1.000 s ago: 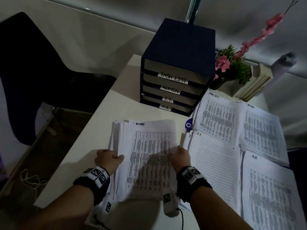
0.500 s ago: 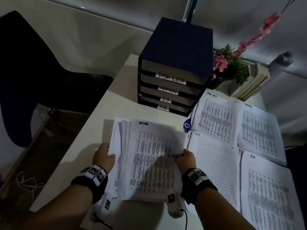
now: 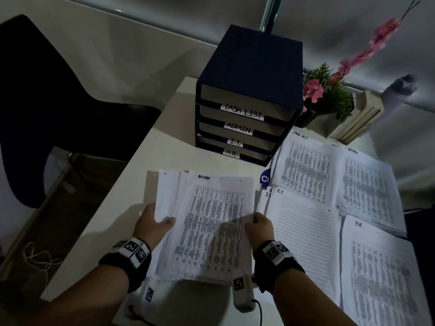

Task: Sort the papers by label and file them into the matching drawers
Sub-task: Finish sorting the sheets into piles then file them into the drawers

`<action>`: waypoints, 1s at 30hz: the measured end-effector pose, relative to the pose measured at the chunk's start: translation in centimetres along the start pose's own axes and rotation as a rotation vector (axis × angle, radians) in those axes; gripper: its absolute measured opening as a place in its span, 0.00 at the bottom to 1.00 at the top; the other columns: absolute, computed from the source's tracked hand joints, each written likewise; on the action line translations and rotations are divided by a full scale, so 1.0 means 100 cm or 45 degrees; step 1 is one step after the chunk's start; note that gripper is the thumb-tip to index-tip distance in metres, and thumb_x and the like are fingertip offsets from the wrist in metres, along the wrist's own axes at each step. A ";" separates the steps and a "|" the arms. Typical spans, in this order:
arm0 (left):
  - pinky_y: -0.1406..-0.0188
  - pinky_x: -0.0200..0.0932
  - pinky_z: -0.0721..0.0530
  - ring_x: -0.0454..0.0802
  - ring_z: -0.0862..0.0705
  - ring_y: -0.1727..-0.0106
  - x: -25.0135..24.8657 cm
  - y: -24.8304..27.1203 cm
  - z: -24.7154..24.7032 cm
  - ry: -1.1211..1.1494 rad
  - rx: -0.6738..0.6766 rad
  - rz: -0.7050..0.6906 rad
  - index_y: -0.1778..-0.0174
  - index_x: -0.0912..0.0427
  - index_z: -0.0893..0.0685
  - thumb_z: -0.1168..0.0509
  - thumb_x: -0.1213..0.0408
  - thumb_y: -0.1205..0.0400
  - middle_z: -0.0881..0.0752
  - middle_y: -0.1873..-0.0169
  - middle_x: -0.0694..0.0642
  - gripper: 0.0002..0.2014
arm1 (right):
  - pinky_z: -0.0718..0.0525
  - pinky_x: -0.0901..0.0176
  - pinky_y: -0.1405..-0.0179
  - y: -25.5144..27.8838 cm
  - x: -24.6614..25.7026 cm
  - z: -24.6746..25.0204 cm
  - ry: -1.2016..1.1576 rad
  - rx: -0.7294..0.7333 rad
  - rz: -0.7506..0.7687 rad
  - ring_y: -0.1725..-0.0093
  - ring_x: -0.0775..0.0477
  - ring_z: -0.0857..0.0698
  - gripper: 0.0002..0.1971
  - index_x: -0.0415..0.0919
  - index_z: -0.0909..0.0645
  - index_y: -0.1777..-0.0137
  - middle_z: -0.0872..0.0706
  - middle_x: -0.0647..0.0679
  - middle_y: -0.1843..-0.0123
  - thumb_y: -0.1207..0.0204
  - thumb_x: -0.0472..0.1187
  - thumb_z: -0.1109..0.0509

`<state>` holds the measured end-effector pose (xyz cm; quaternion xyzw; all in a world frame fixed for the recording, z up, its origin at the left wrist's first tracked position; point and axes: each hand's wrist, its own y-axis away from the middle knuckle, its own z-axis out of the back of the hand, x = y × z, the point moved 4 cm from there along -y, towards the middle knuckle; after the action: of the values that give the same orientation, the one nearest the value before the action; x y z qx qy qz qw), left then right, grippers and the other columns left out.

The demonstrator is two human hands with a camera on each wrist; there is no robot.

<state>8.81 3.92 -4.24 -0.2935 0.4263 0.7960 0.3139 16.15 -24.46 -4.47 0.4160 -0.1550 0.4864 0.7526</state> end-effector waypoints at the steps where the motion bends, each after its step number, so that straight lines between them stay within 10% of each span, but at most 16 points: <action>1: 0.33 0.50 0.24 0.56 0.21 0.36 -0.004 0.003 -0.003 -0.036 0.047 -0.055 0.28 0.58 0.29 0.30 0.67 0.22 0.21 0.37 0.54 0.26 | 0.11 0.44 0.54 0.000 0.000 -0.003 -0.018 0.038 0.016 0.56 0.34 0.13 0.11 0.33 0.18 0.59 0.13 0.39 0.62 0.32 0.26 0.41; 6: 0.37 0.44 0.28 0.50 0.24 0.37 -0.020 0.007 -0.008 0.081 0.090 -0.150 0.27 0.58 0.30 0.38 0.79 0.20 0.23 0.40 0.51 0.26 | 0.10 0.40 0.56 0.002 0.011 -0.004 -0.322 0.031 0.058 0.58 0.42 0.15 0.13 0.36 0.22 0.49 0.15 0.43 0.57 0.35 0.34 0.32; 9: 0.39 0.45 0.27 0.55 0.22 0.37 -0.022 0.001 -0.010 0.226 0.142 -0.117 0.30 0.56 0.26 0.40 0.83 0.22 0.19 0.43 0.53 0.26 | 0.13 0.49 0.62 0.001 0.014 0.004 -0.539 0.093 0.014 0.63 0.43 0.17 0.11 0.41 0.25 0.61 0.20 0.44 0.66 0.38 0.32 0.26; 14: 0.29 0.51 0.26 0.67 0.25 0.33 -0.009 -0.006 -0.008 -0.500 -0.058 -0.001 0.33 0.55 0.21 0.39 0.72 0.24 0.28 0.31 0.65 0.22 | 0.19 0.53 0.55 -0.001 0.014 0.013 0.075 0.008 0.029 0.52 0.36 0.14 0.06 0.35 0.23 0.61 0.14 0.37 0.57 0.27 0.38 0.35; 24: 0.48 0.52 0.18 0.65 0.17 0.48 0.000 0.003 -0.009 -0.292 -0.216 -0.118 0.40 0.65 0.21 0.38 0.80 0.28 0.17 0.49 0.66 0.20 | 0.26 0.60 0.56 0.010 0.005 0.000 0.223 0.043 0.084 0.49 0.37 0.16 0.05 0.41 0.28 0.61 0.15 0.38 0.54 0.26 0.35 0.35; 30: 0.46 0.46 0.20 0.60 0.17 0.48 -0.005 0.003 -0.010 -0.256 -0.081 -0.040 0.42 0.69 0.19 0.41 0.72 0.19 0.15 0.48 0.64 0.12 | 0.12 0.46 0.51 0.013 0.000 -0.003 -0.042 0.115 0.069 0.56 0.40 0.15 0.06 0.43 0.25 0.62 0.16 0.45 0.61 0.29 0.32 0.33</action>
<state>9.10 2.83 -4.16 -0.2284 0.3626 0.8296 0.3580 15.01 -24.05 -4.05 0.4533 -0.1565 0.5061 0.7169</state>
